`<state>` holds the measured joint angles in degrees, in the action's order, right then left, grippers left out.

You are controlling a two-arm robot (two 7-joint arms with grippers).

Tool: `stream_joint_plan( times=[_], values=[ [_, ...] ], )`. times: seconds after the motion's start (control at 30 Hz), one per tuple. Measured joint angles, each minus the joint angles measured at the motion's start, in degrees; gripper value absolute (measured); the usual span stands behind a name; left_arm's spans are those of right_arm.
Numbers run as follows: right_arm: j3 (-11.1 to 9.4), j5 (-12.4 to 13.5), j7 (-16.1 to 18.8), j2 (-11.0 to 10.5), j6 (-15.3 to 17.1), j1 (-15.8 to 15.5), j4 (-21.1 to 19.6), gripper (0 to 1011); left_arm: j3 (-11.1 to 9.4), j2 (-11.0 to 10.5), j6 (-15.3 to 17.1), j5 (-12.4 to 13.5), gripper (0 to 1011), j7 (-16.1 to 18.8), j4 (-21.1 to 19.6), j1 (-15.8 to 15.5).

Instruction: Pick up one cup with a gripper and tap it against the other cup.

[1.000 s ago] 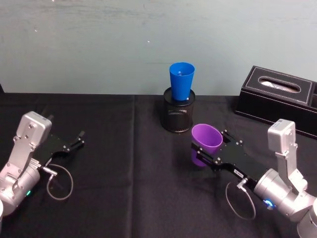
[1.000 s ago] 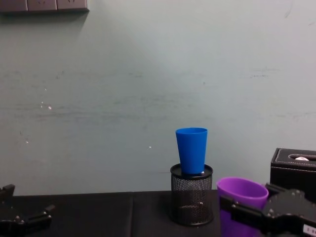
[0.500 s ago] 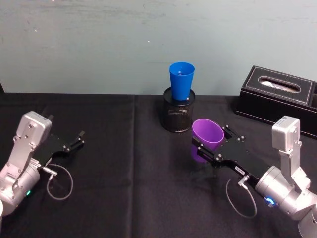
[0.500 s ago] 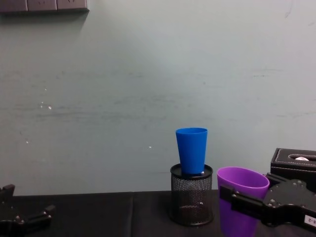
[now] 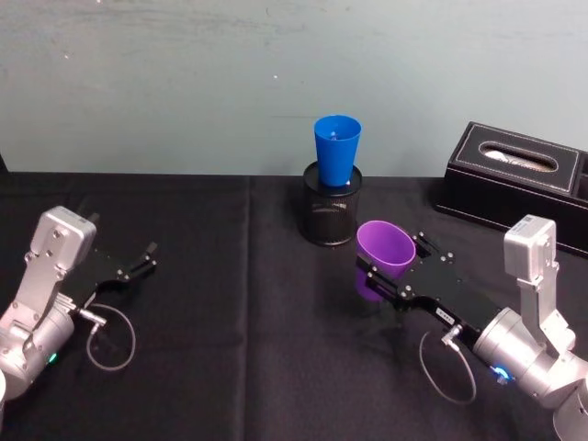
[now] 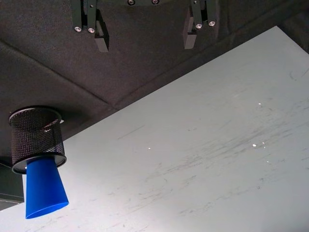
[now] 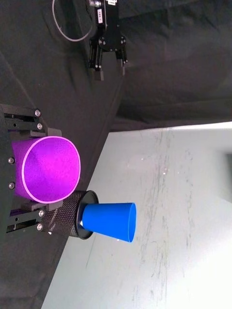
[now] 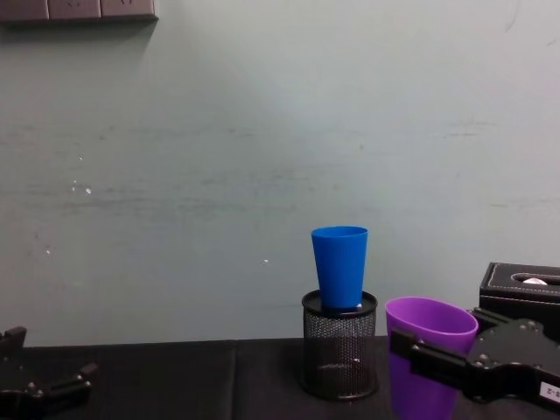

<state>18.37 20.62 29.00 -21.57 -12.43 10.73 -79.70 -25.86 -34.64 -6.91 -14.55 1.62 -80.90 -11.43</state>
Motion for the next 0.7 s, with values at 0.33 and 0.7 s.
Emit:
stream_joint_plan(
  times=[0.33, 0.7],
  values=[
    [-1.12, 0.22, -1.83, 0.37, 0.19, -0.38, -0.23, 732, 0.00, 0.00, 0.00, 0.00, 1011, 0.00, 0.00, 0.00],
    [-3.08, -0.11, -4.44, 1.09, 0.46, -1.09, -0.70, 732, 0.00, 0.00, 0.00, 0.00, 1011, 0.00, 0.00, 0.00]
  ],
)
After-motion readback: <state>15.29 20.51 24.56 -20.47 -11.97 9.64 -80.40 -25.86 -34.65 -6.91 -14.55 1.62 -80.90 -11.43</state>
